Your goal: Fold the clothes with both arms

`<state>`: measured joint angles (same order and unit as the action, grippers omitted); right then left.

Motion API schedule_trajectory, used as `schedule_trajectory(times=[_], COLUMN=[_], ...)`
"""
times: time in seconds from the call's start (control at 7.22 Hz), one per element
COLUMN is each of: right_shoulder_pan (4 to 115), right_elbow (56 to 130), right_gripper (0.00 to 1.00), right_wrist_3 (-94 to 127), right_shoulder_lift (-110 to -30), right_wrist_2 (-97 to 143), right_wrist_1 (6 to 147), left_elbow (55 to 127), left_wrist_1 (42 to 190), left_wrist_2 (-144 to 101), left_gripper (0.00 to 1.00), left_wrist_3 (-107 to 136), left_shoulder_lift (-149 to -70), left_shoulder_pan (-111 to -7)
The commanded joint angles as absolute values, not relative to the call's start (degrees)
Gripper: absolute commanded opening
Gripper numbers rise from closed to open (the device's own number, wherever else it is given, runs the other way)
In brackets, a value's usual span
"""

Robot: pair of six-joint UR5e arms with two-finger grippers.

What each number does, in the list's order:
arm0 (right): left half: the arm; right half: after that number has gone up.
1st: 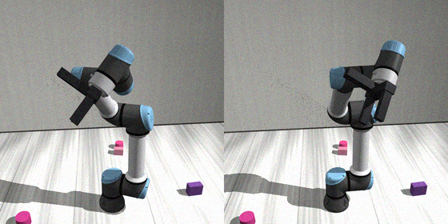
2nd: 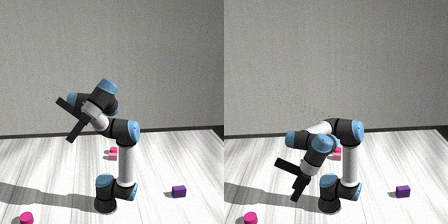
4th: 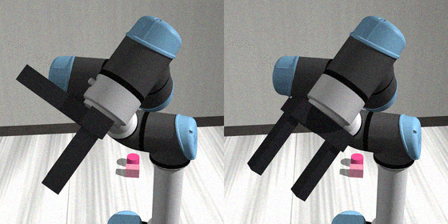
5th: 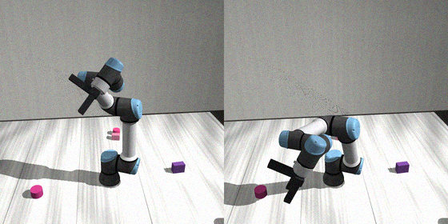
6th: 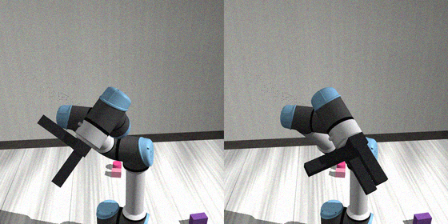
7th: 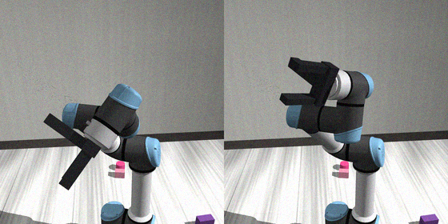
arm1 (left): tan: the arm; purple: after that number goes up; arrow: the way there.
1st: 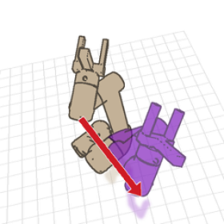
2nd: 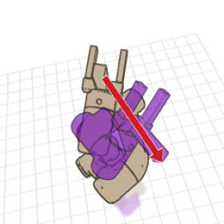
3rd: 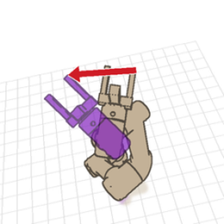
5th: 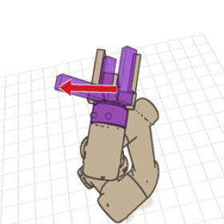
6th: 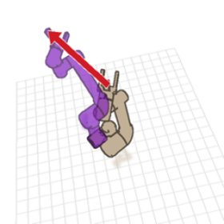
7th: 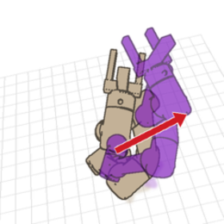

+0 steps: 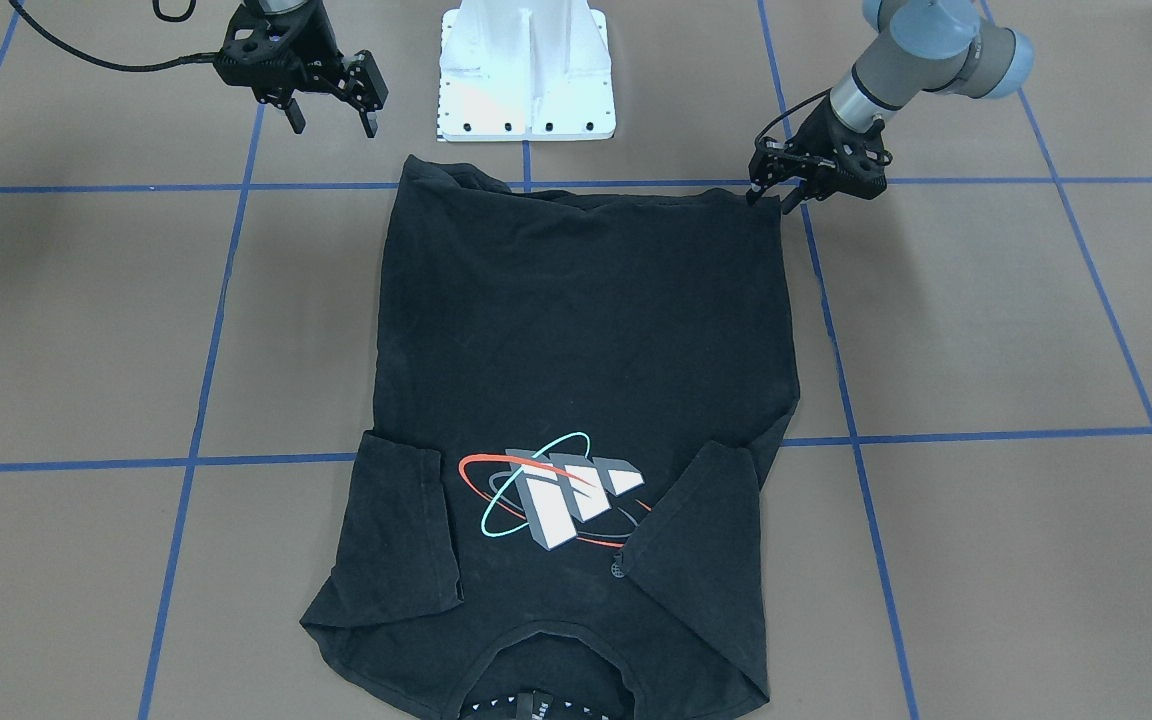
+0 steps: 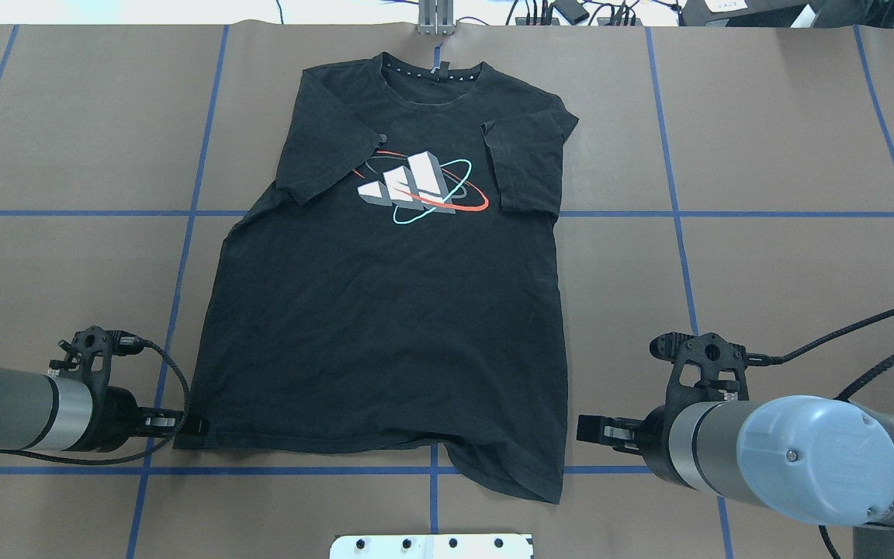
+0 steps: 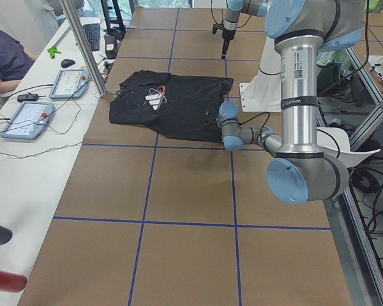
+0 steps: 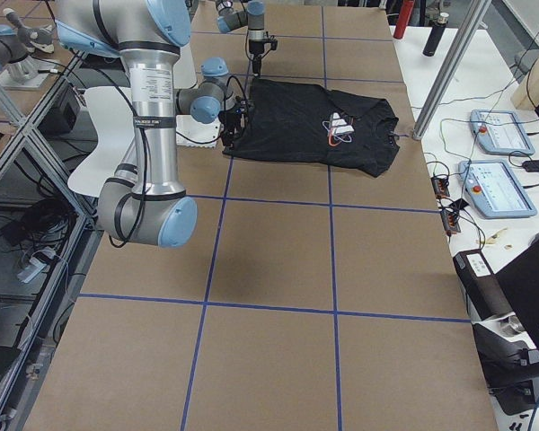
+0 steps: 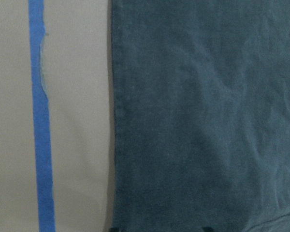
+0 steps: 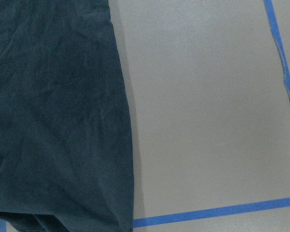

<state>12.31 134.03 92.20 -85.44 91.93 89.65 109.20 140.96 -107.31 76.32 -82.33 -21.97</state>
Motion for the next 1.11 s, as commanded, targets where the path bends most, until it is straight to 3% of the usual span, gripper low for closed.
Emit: schedule_trajectory(times=[0.0,0.69,0.97], right_shoulder_pan=[12.30,12.30,12.30], right_elbow=[134.03,134.03,134.03], right_gripper=[1.00,1.00,1.00], right_wrist_3=[92.20,92.20,92.20], right_shoulder_lift=[-85.43,-85.52,-85.61], right_wrist_2=[91.93,91.93,91.93], right_wrist_1=[89.65,89.74,89.74], left_elbow=[109.60,109.16,109.07], left_wrist_1=[141.06,141.06,141.06], left_wrist_2=[-107.40,-107.67,-107.75], left_gripper=[0.60,0.51,0.41], left_wrist_3=[75.85,75.94,75.94], left_shoulder_lift=[-80.34,-80.86,-80.95], left_shoulder_pan=[-21.97,-20.74,-20.74])
